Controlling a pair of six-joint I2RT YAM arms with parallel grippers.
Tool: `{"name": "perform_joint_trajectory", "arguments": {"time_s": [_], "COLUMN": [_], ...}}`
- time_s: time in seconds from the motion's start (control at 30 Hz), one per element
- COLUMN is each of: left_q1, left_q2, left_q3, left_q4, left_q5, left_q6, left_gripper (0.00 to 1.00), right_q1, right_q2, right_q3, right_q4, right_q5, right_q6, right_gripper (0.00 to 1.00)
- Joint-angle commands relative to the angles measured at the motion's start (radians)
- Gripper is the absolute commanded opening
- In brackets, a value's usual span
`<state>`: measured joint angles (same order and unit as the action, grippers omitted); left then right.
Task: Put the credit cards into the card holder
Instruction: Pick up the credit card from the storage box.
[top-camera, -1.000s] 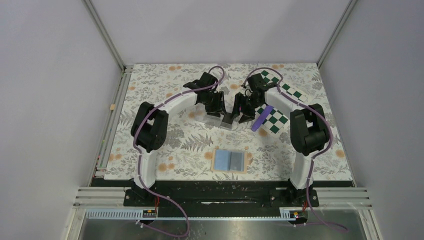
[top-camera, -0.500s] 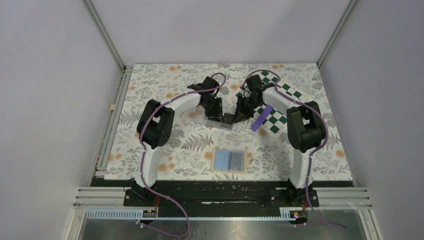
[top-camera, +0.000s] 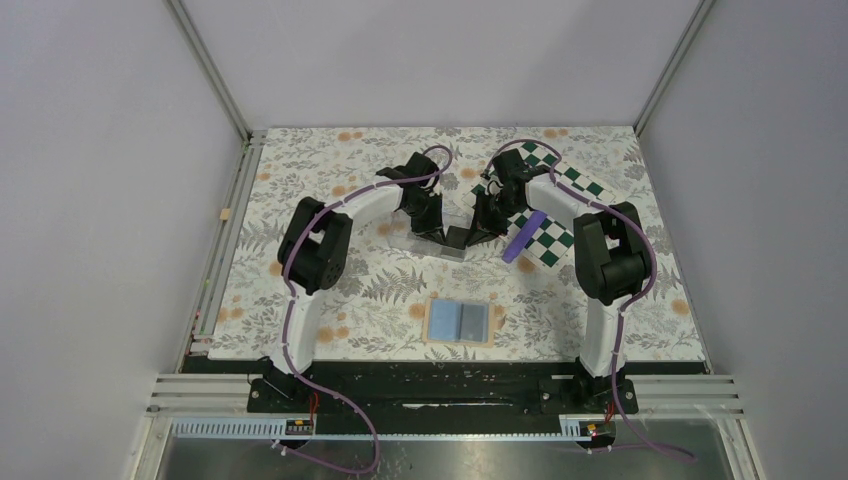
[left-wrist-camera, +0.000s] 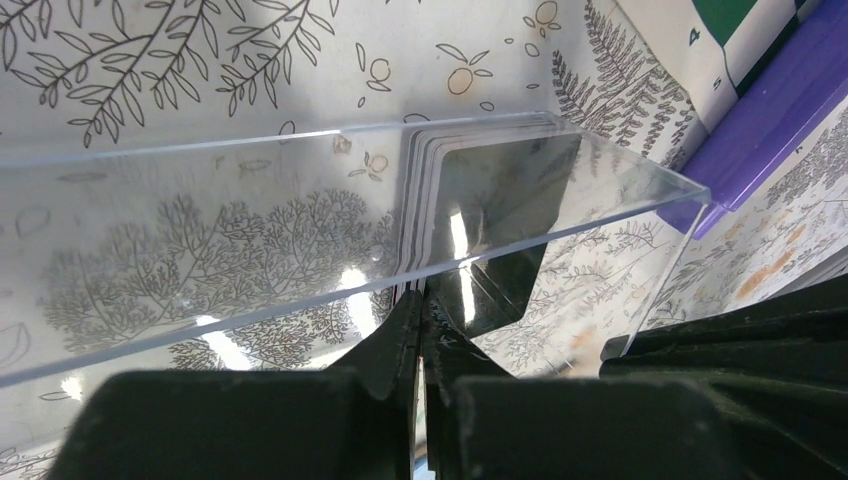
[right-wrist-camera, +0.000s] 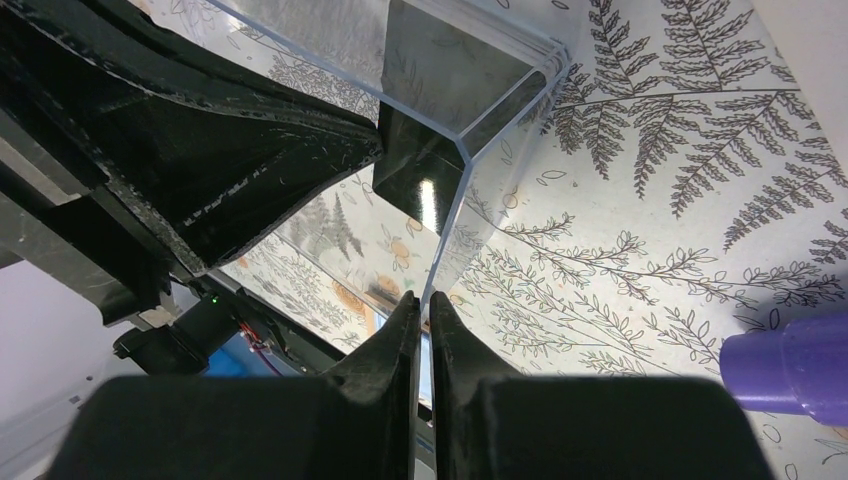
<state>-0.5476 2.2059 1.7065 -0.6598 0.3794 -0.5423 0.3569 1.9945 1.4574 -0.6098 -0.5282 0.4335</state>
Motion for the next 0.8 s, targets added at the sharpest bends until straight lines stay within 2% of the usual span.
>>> {"name": "perform_joint_trajectory", "arguments": {"time_s": [0.0, 0.5, 0.77], "left_q1": [0.003, -0.006, -0.018], "left_q2": [0.001, -0.021, -0.048], "left_q3": [0.031, 0.022, 0.024], "left_q4": [0.020, 0.051, 0.055], "left_q5": [-0.002, 0.020, 0.017], "left_q6": [0.004, -0.003, 0.007], "left_gripper": [0.00, 0.03, 0.01], "right_q1": [-0.003, -0.003, -0.003], "right_q2": [0.015, 0.011, 0.009], "right_q3": [0.024, 0.015, 0.013], "right_q4": [-0.018, -0.019, -0.018], "right_q5": [-0.037, -0.056, -0.063], "right_q6": [-0.005, -0.007, -0.005], "right_gripper": [0.08, 0.07, 0.07]}}
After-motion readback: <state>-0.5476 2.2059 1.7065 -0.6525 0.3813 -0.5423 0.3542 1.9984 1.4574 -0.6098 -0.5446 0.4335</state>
